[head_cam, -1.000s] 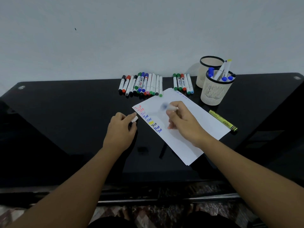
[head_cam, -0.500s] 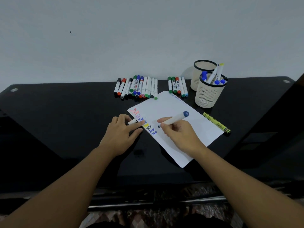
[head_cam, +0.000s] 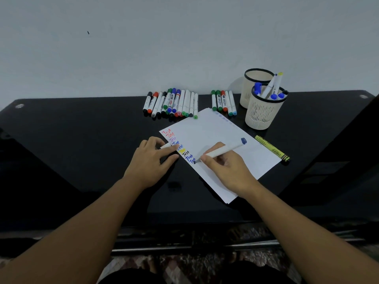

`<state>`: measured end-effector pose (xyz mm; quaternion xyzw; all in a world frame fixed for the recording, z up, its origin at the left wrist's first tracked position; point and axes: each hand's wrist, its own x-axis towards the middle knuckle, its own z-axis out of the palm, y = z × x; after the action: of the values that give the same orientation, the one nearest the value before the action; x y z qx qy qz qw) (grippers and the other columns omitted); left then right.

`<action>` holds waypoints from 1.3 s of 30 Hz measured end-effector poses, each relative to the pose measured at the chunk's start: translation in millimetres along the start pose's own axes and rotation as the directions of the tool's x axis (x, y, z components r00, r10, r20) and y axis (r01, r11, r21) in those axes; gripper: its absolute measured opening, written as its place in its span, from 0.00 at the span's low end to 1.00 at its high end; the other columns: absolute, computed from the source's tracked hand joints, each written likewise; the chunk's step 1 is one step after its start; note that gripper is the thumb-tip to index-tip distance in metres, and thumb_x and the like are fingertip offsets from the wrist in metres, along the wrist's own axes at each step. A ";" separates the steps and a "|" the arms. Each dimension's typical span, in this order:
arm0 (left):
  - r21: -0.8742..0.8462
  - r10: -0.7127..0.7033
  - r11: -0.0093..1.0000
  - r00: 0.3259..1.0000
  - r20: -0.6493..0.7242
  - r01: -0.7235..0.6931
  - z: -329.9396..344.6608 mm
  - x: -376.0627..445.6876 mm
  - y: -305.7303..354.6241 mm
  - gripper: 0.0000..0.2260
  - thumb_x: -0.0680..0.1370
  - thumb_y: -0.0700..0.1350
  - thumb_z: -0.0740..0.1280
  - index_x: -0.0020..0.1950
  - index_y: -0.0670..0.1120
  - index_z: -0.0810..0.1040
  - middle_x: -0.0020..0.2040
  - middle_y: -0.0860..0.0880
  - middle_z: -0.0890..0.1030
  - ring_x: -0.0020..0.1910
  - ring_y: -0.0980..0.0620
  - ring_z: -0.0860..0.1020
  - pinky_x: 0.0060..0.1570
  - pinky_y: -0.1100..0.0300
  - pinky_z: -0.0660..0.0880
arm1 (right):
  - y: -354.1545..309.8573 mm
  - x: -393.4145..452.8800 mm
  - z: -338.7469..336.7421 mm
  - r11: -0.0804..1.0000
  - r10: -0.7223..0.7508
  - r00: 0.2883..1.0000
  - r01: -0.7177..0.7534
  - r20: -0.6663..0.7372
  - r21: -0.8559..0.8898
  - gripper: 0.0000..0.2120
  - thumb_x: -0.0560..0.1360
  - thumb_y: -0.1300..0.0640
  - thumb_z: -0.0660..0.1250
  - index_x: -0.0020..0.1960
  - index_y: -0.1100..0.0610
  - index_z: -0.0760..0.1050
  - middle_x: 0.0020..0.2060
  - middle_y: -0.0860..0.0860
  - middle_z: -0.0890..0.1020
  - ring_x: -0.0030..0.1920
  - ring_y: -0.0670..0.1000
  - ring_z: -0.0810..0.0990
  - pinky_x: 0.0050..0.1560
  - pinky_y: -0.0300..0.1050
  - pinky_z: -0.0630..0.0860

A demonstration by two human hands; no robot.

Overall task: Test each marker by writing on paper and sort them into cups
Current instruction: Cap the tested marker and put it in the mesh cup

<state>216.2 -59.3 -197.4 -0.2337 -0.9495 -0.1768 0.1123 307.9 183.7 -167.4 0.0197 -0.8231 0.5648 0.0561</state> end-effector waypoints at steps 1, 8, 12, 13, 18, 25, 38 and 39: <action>0.002 -0.001 1.000 1.000 0.000 0.001 0.2 0.2 -0.2 0.26 0.78 0.68 0.52 0.70 0.63 0.77 0.59 0.54 0.72 0.53 0.51 0.69 0.56 0.50 0.74 | -0.3 0.1 1.1 1.000 -0.008 1.000 0.008 -0.004 0.007 0.04 0.80 0.49 0.71 0.47 0.46 0.80 0.45 0.52 0.81 0.48 0.55 0.78 0.53 0.52 0.76; 0.017 -0.010 1.000 1.000 0.010 0.010 0.7 1.0 -1.1 0.26 0.78 0.69 0.51 0.70 0.64 0.76 0.60 0.55 0.71 0.53 0.52 0.69 0.56 0.51 0.73 | 3.4 1.2 2.2 1.000 -0.005 0.999 0.006 0.038 -0.029 0.02 0.82 0.48 0.67 0.51 0.43 0.78 0.46 0.50 0.83 0.52 0.54 0.81 0.60 0.58 0.77; 0.011 -0.012 1.000 1.000 0.006 0.012 1.6 1.3 -1.4 0.26 0.78 0.69 0.51 0.70 0.64 0.76 0.60 0.55 0.71 0.53 0.51 0.69 0.56 0.52 0.73 | 4.7 1.1 2.3 0.997 -0.010 0.998 0.015 0.064 -0.073 0.02 0.83 0.47 0.66 0.52 0.44 0.77 0.45 0.47 0.83 0.51 0.53 0.81 0.59 0.60 0.77; 0.012 -0.009 1.000 1.000 0.003 0.009 2.0 1.1 -1.4 0.25 0.78 0.69 0.51 0.70 0.64 0.76 0.60 0.55 0.71 0.53 0.51 0.69 0.56 0.51 0.73 | 5.1 1.3 2.0 0.997 -0.009 0.998 0.015 0.067 -0.081 0.03 0.83 0.47 0.66 0.52 0.44 0.77 0.45 0.47 0.83 0.51 0.52 0.81 0.59 0.60 0.77; 0.011 -0.011 1.000 1.000 0.002 0.011 1.1 0.7 -1.3 0.25 0.78 0.69 0.51 0.69 0.64 0.77 0.60 0.55 0.71 0.54 0.51 0.69 0.56 0.52 0.72 | 5.1 1.8 2.7 0.995 -0.002 0.998 0.007 0.061 -0.096 0.02 0.83 0.48 0.66 0.52 0.44 0.77 0.45 0.46 0.83 0.50 0.50 0.80 0.58 0.58 0.77; 0.007 -0.007 1.000 1.000 0.006 0.007 0.8 0.9 -1.2 0.25 0.78 0.69 0.52 0.70 0.64 0.76 0.60 0.55 0.72 0.54 0.51 0.70 0.55 0.52 0.72 | 5.6 2.0 3.1 0.994 -0.003 0.998 0.010 0.064 -0.105 0.02 0.83 0.47 0.66 0.52 0.44 0.77 0.45 0.44 0.83 0.51 0.49 0.81 0.58 0.57 0.78; 0.016 -0.010 1.000 1.000 0.010 0.010 1.8 1.3 -2.8 0.19 0.81 0.64 0.60 0.70 0.63 0.76 0.61 0.55 0.71 0.56 0.51 0.69 0.57 0.51 0.72 | 7.0 2.0 2.9 0.991 -0.012 0.997 0.022 0.071 -0.132 0.02 0.83 0.47 0.66 0.52 0.43 0.77 0.46 0.43 0.83 0.51 0.48 0.81 0.58 0.56 0.78; 0.015 -0.009 1.000 1.000 0.009 0.009 1.5 1.2 -2.3 0.18 0.81 0.63 0.61 0.70 0.63 0.76 0.61 0.54 0.71 0.56 0.51 0.69 0.57 0.52 0.72 | 7.1 2.2 2.8 0.991 -0.014 0.997 0.024 0.073 -0.132 0.02 0.83 0.46 0.66 0.52 0.43 0.77 0.46 0.43 0.83 0.51 0.48 0.81 0.58 0.56 0.78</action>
<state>213.8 -60.1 -199.1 -0.2292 -0.9524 -0.1690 0.1090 304.9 183.7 -174.8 0.0441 -0.8602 0.5069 0.0331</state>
